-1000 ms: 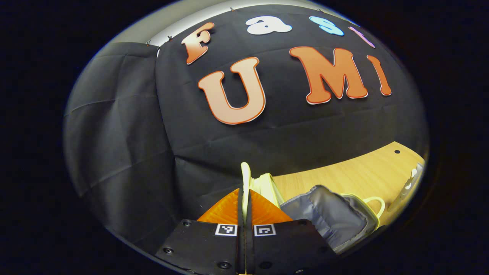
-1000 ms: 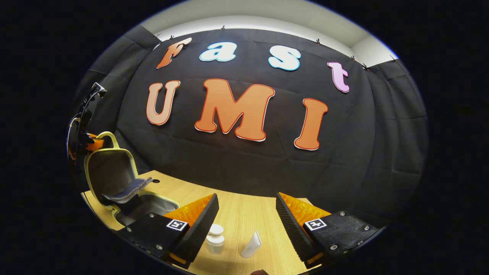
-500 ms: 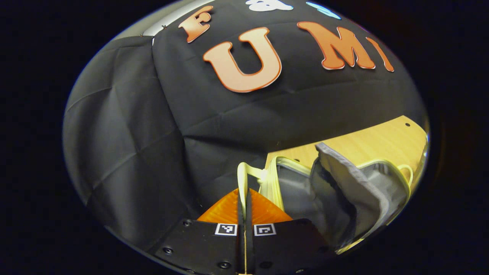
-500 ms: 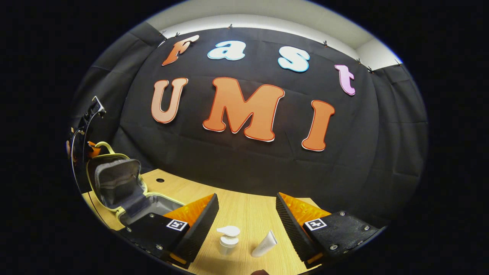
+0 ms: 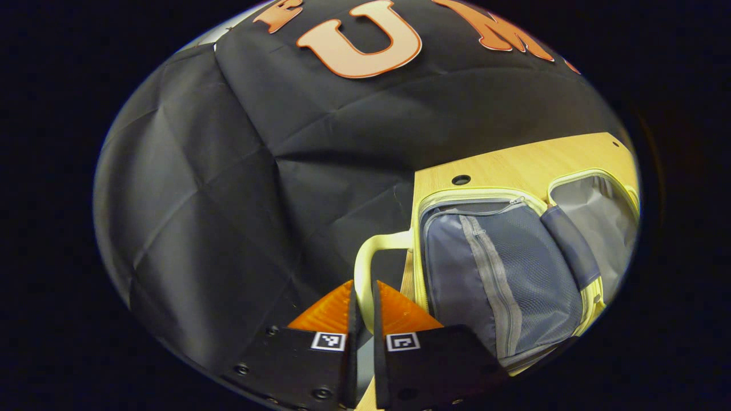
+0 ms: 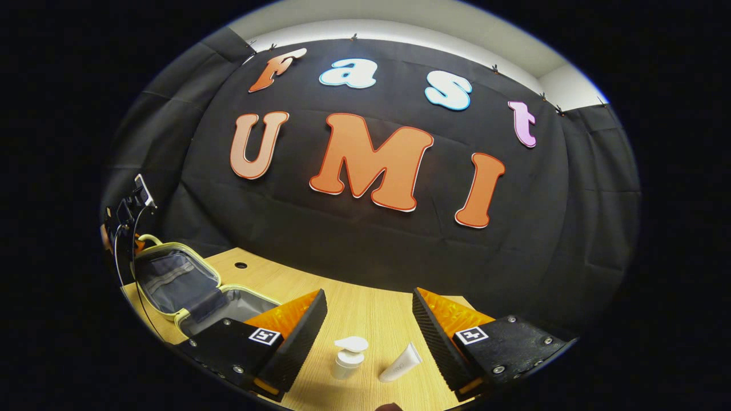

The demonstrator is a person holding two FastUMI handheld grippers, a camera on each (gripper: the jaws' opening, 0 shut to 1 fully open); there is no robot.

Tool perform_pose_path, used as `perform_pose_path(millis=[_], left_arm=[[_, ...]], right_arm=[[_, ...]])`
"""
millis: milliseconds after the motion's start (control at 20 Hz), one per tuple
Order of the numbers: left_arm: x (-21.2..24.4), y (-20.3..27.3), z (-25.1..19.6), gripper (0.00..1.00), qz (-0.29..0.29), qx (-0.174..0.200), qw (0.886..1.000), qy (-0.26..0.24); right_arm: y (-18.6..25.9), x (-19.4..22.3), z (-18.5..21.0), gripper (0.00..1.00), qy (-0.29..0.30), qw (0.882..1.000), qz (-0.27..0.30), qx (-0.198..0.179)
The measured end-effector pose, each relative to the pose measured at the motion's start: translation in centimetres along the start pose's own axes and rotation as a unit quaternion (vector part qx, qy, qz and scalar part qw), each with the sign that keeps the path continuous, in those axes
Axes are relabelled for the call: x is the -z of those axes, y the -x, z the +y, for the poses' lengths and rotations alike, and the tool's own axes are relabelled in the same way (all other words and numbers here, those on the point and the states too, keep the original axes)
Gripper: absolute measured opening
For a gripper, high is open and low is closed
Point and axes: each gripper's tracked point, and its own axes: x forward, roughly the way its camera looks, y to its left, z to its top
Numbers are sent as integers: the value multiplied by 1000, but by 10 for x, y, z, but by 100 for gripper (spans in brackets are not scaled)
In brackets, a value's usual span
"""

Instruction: First open the suitcase, pack the skin care products into it, and then close the suitcase.

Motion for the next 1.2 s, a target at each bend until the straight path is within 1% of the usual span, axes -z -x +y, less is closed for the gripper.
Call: perform_pose_path(millis=[50,100,200,250,300,350,400,450,550,600,700,900,1050,1200], left_arm=[[3,-3,7,14,0,-17,1000,0],[0,-6,9,22,-10,-20,1000,-2],[-13,1,9,20,-31,-17,999,1],[-21,8,4,25,-43,-11,999,0],[-31,14,-1,42,-60,-6,998,-2],[-44,27,-7,52,-78,-3,997,-4],[-56,36,-9,63,-97,-10,995,-5],[-68,45,-12,69,-115,-11,993,-5],[-94,64,-22,100,-150,-4,989,2],[-104,74,-28,98,-163,2,987,7],[-129,97,-39,98,-193,14,981,24],[-180,146,-73,98,-250,51,964,75],[-211,178,-105,98,-279,76,953,95],[-237,206,-142,98,-303,104,942,102]], right_arm=[[1,1,-1,95,1,1000,1,1],[1,0,-1,95,1,1000,2,4],[1,0,-1,95,-3,1000,3,6],[2,0,-2,95,-4,1000,4,7],[2,-1,-1,95,-5,1000,2,9],[2,-2,-3,95,-5,1000,0,12],[2,-3,-4,95,-7,1000,-1,12],[2,-3,-6,95,-8,1000,-3,15],[2,-2,-10,95,-13,1000,-4,21],[3,-1,-14,95,-16,1000,-4,24],[4,-1,-19,95,-21,999,-6,29],[6,-5,-33,95,-29,999,-15,37],[9,-13,-50,96,-39,998,-32,47],[8,-14,-61,95,-46,997,-39,45]])
